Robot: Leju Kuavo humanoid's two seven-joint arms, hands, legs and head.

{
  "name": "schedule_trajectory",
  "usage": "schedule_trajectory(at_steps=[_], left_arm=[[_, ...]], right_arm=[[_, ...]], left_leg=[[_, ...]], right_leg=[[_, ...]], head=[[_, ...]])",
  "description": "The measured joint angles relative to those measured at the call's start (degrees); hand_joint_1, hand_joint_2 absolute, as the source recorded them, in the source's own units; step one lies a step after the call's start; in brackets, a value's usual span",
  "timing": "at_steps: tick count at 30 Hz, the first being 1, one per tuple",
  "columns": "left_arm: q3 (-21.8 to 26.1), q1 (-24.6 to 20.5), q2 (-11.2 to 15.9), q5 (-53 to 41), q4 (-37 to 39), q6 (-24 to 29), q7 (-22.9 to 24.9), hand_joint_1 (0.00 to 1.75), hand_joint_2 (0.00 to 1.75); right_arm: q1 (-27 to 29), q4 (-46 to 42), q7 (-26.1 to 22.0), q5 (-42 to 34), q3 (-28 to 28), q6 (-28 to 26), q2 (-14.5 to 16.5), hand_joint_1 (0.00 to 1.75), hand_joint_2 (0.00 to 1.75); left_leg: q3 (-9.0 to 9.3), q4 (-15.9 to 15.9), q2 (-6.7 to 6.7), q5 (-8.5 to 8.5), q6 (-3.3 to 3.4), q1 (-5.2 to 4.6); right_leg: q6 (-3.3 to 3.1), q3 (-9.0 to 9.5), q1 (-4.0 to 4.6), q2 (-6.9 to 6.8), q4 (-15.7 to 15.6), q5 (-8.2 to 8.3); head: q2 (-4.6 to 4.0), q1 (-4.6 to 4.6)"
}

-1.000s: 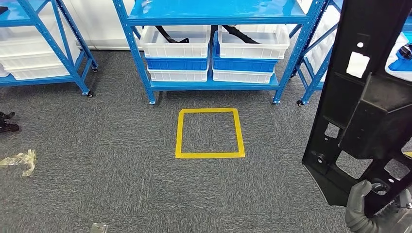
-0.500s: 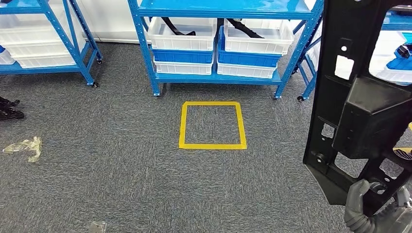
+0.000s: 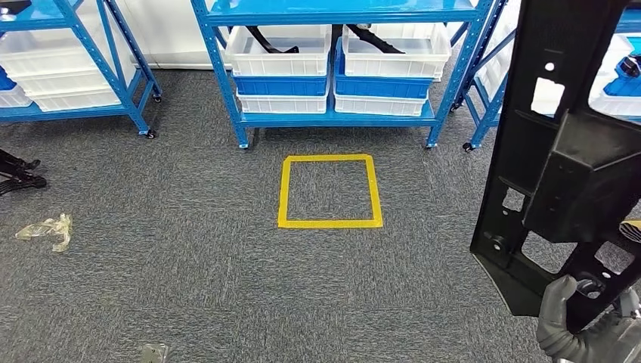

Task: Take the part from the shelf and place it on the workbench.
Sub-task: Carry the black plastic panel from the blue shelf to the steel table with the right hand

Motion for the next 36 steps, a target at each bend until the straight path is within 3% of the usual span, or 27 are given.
schedule_trajectory(at_steps=[5, 8, 10, 12, 14, 15, 17, 18, 19, 21, 22, 24, 27, 28, 29, 30, 31, 34, 35, 36], left_arm=[[-0.85, 0.21, 0.09, 1.38, -0.21, 0.47, 0.10, 0.00, 1.75], [-1.45, 0.47, 0.38, 2.14, -0.42, 0.72, 0.15, 0.00, 1.75], [-1.85, 0.60, 0.49, 2.37, -0.56, 0.83, 0.17, 0.00, 1.75], [-2.13, 0.77, 0.58, 2.43, -0.60, 0.86, 0.20, 0.00, 1.75], [-2.41, 0.95, 0.60, 2.60, -0.60, 0.90, 0.21, 0.00, 1.75], [-2.61, 0.99, 0.60, 2.81, -0.59, 0.94, 0.20, 0.00, 1.75], [-3.10, 1.04, 0.68, 3.63, -0.58, 1.23, 0.18, 0.00, 1.75], [-3.34, 1.06, 0.92, 4.04, -0.58, 1.39, 0.16, 0.00, 1.75], [-3.63, 1.11, 1.12, 4.40, -0.59, 1.53, 0.12, 0.00, 1.75], [-4.15, 1.25, 1.47, 5.00, -0.59, 1.73, 0.06, 0.00, 1.75], [-4.47, 1.31, 1.45, 5.38, -0.58, 1.92, 0.04, 0.00, 1.75], [-5.10, 1.36, 1.58, 6.19, -0.58, 2.36, 0.05, 0.00, 1.75], [-5.91, 1.44, 1.72, 6.90, -0.58, 2.61, 0.08, 0.00, 1.75], [-6.18, 1.48, 1.75, 7.16, -0.58, 2.70, 0.10, 0.00, 1.75], [-6.46, 1.52, 1.79, 7.50, -0.58, 2.85, 0.13, 0.00, 1.75], [-6.73, 1.55, 1.85, 7.89, -0.58, 3.03, 0.14, 0.00, 1.75], [-7.00, 1.57, 1.90, 8.24, -0.58, 3.22, 0.15, 0.00, 1.75], [-7.78, 1.61, 2.45, 9.13, -0.55, 3.67, 0.18, 0.00, 1.75], [-7.98, 1.65, 2.68, 9.35, -0.53, 3.78, 0.21, 0.00, 1.75], [-8.18, 1.68, 2.85, 9.51, -0.50, 3.86, 0.24, 0.00, 1.75]], right_arm=[[-0.94, 0.74, 1.27, -0.61, 0.91, 0.08, -0.36, 1.75, 1.75], [-1.29, 0.76, 2.01, -1.74, 1.37, 0.19, -0.50, 1.75, 1.75], [-1.45, 0.71, 2.17, -2.11, 1.56, 0.20, -0.70, 1.75, 1.75], [-1.55, 0.75, 2.26, -2.32, 1.67, 0.16, -0.87, 1.75, 1.75], [-1.55, 0.86, 2.22, -2.60, 1.76, 0.11, -0.95, 1.75, 1.75], [-1.59, 0.90, 2.09, -2.88, 1.80, 0.10, -0.96, 1.75, 1.75], [-1.86, 1.02, 1.61, -3.65, 1.84, 0.09, -0.98, 1.75, 1.75], [-2.03, 1.12, 1.38, -4.04, 1.85, 0.10, -0.97, 1.75, 1.75], [-2.20, 1.22, 1.19, -4.37, 1.85, 0.10, -0.96, 1.75, 1.75], [-2.41, 1.38, 0.87, -4.83, 1.84, 0.17, -0.91, 1.75, 1.75], [-2.50, 1.41, 0.68, -5.06, 1.82, 0.25, -0.88, 1.75, 1.75], [-2.65, 1.46, 0.37, -5.43, 1.83, 0.46, -0.81, 1.75, 1.75], [-2.98, 1.52, 0.15, -5.84, 1.81, 0.67, -0.79, 1.75, 1.75], [-3.04, 1.58, 0.05, -6.05, 1.82, 0.70, -0.78, 1.75, 1.75], [-3.06, 1.64, -0.09, -6.28, 1.81, 0.71, -0.76, 1.75, 1.75], [-3.10, 1.69, -0.26, -6.53, 1.80, 0.71, -0.75, 1.75, 1.75], [-3.17, 1.72, -0.44, -6.75, 1.78, 0.70, -0.75, 1.75, 1.75], [-3.56, 1.80, -0.80, -7.29, 1.74, 0.65, -0.69, 1.75, 1.75], [-3.70, 1.86, -0.86, -7.41, 1.72, 0.60, -0.66, 1.75, 1.75], [-3.80, 1.92, -0.92, -7.52, 1.69, 0.55, -0.62, 1.75, 1.75]], left_leg=[[-0.16, -0.01, 0.00, 0.15, -0.36, 0.00], [0.47, -1.68, 0.13, 1.06, 0.36, 0.24], [1.10, -3.54, 0.45, 2.16, 0.80, 0.70], [0.93, -3.84, 0.77, 2.48, 0.80, 0.84], [0.54, -3.54, 1.06, 2.47, 0.37, 1.16], [0.30, -3.16, 1.18, 2.36, -0.05, 1.49], [-0.44, -1.53, 1.38, 1.71, -1.36, 2.26], [-0.89, -0.41, 1.47, 1.17, -2.13, 2.50], [-1.27, 0.49, 1.54, 0.68, -2.82, 2.59], [-1.48, 1.27, 1.75, 0.16, -3.60, 2.56], [-1.39, 1.23, 1.91, 0.14, -3.77, 2.64], [-1.79, 2.57, 1.60, -1.29, -3.80, 2.85], [-5.78, 12.22, 0.32, -7.48, -3.32, 2.38], [-7.25, 15.75, 0.11, -8.97, -3.03, 2.13], [-8.02, 17.69, 0.00, -9.40, -2.60, 1.87], [-7.85, 17.61, -0.15, -8.78, -1.98, 1.55], [-6.60, 15.26, -0.57, -7.22, -1.14, 1.15], [-1.39, 5.10, -4.21, -3.06, 1.73, -0.08], [-0.65, 3.63, -4.95, -2.73, 2.20, -0.42], [-0.46, 3.28, -4.79, -2.74, 2.34, -0.67]], right_leg=[[-0.09, -0.11, -0.05, -0.04, -0.09, 0.17], [0.44, -0.19, -0.21, -0.05, -0.51, 0.42], [0.42, -1.92, -0.15, 0.02, 2.76, -1.43], [0.48, -5.45, -0.57, 0.07, 9.87, -4.49], [1.48, -7.55, -1.30, 0.04, 14.10, -5.45], [2.40, -7.05, -1.74, -0.02, 13.06, -4.59], [4.58, -3.74, -2.74, -0.75, 6.49, -1.76], [5.06, -2.55, -3.01, -1.05, 3.72, -0.80], [4.78, -2.03, -3.13, -1.24, 2.41, -0.47], [2.99, -2.63, -2.92, -0.81, 2.93, -0.76], [2.14, -2.78, -2.84, -0.52, 3.31, -0.83], [1.19, -2.89, -2.69, 0.03, 3.43, -0.57], [0.24, -3.36, -2.11, 0.86, 3.43, 0.02], [0.03, -3.55, -1.79, 1.21, 3.45, 0.14], [-0.12, -3.67, -1.43, 1.60, 3.45, 0.23], [-0.22, -3.74, -1.06, 2.06, 3.45, 0.29], [-0.32, -3.77, -0.74, 2.56, 3.45, 0.36], [-0.33, -3.89, -0.52, 4.05, 3.41, 0.60], [-0.13, -4.02, -0.71, 4.53, 3.37, 0.74], [0.18, -4.15, -0.84, 5.02, 3.22, 0.94]], head=[[0.00, 0.01], [0.00, -0.05], [0.00, 0.01], [0.00, 0.11], [0.00, 0.09], [0.00, 0.10], [0.00, 0.13], [0.00, 0.32], [0.00, 0.44], [0.00, 0.45], [0.00, 0.24], [0.00, -0.04], [0.00, -0.28], [0.00, -0.33], [0.00, -0.34], [0.00, -0.34], [0.00, -0.34], [0.00, -0.12], [0.00, -0.09], [0.00, -0.09]])
